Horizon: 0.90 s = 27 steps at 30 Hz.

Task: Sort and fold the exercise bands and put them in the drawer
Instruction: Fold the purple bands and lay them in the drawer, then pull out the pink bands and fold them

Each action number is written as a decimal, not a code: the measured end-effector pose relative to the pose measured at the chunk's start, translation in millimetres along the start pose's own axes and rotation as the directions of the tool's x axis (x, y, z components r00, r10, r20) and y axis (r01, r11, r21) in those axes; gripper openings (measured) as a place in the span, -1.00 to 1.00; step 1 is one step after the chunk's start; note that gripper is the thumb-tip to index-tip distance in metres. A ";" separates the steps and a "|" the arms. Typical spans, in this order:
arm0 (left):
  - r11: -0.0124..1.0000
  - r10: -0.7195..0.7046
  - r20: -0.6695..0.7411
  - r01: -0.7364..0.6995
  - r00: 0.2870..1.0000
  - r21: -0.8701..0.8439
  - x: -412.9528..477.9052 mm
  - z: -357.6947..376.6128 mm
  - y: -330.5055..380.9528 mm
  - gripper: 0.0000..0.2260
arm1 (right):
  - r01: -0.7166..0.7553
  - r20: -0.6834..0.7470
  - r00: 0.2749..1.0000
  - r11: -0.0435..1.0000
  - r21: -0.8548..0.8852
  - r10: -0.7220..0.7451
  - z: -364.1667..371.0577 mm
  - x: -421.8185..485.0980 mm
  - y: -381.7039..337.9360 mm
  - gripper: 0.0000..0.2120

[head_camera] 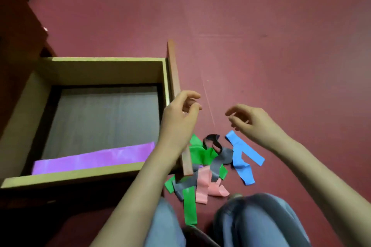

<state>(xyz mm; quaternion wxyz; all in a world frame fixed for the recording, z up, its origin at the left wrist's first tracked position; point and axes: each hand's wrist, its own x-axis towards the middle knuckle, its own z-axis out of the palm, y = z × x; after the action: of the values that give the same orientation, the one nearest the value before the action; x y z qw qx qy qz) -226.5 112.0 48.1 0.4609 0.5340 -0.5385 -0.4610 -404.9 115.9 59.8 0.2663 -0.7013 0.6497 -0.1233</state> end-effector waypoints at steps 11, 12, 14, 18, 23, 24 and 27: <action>0.919 -0.321 0.181 0.352 0.930 -0.177 13.4 141.1 -63.4 -0.71 | -0.362 0.192 0.926 0.906 0.219 0.324 35.5 -22.7 162.7 -0.77; 0.911 -0.343 0.172 0.372 0.923 -0.178 15.4 143.1 -73.3 -0.72 | -0.383 0.204 0.918 0.892 0.240 0.340 44.1 -18.8 170.8 -0.77; 0.893 -0.385 0.155 0.410 0.910 -0.187 19.3 147.1 -94.3 -0.72 | -0.405 0.234 0.908 0.873 0.271 0.349 65.2 -8.4 186.0 -0.81; 0.857 -0.474 0.111 0.487 0.873 -0.169 24.1 150.4 -138.3 -0.75 | -0.417 0.297 0.896 0.853 0.313 0.330 109.1 16.4 203.4 -0.84; 0.793 -0.595 -0.009 0.586 0.803 -0.164 38.9 148.3 -211.7 -0.75 | -0.429 0.298 0.897 0.803 0.414 0.326 162.5 49.5 228.3 -0.78; 0.788 -0.607 -0.028 0.596 0.795 -0.155 38.7 147.7 -226.6 -0.74 | -0.426 0.290 0.900 0.798 0.426 0.326 173.1 54.0 233.8 -0.79; 0.774 -0.629 -0.050 0.619 0.776 -0.135 33.1 148.8 -262.7 -0.75 | -0.445 0.267 0.894 0.793 0.416 0.361 207.2 62.7 252.5 -0.80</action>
<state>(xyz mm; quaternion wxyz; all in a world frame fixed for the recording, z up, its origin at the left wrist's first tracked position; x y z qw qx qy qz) -334.4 78.2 -233.9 0.3353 0.6765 -0.2825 -0.5917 -503.0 95.4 -257.4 0.5026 -0.4692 0.7095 -0.1545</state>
